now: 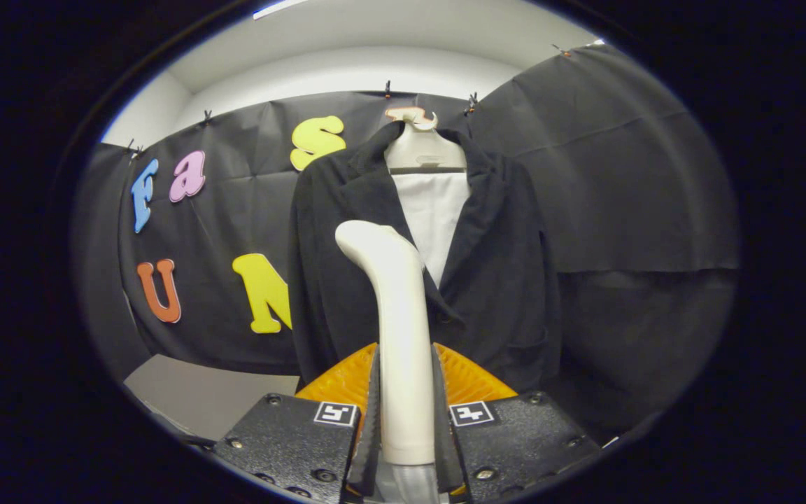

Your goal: Iron the clothes twice with a garment steamer, once on the left side and once on the right side.

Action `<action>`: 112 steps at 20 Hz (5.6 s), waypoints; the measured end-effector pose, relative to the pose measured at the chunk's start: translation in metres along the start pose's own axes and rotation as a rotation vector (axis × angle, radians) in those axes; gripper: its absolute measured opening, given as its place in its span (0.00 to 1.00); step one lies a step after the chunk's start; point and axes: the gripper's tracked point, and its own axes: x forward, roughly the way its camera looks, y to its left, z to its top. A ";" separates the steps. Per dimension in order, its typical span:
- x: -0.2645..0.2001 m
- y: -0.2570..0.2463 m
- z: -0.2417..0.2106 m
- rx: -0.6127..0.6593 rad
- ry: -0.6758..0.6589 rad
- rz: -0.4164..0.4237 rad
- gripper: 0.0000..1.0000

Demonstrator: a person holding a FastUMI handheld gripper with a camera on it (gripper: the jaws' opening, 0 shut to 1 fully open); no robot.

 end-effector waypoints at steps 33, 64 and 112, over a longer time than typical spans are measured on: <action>-0.006 -0.052 -0.228 -0.024 0.436 -0.125 0.35; -0.044 -0.094 -0.090 0.111 0.234 -0.056 0.35; 0.020 -0.168 0.055 0.089 -0.073 -0.121 0.35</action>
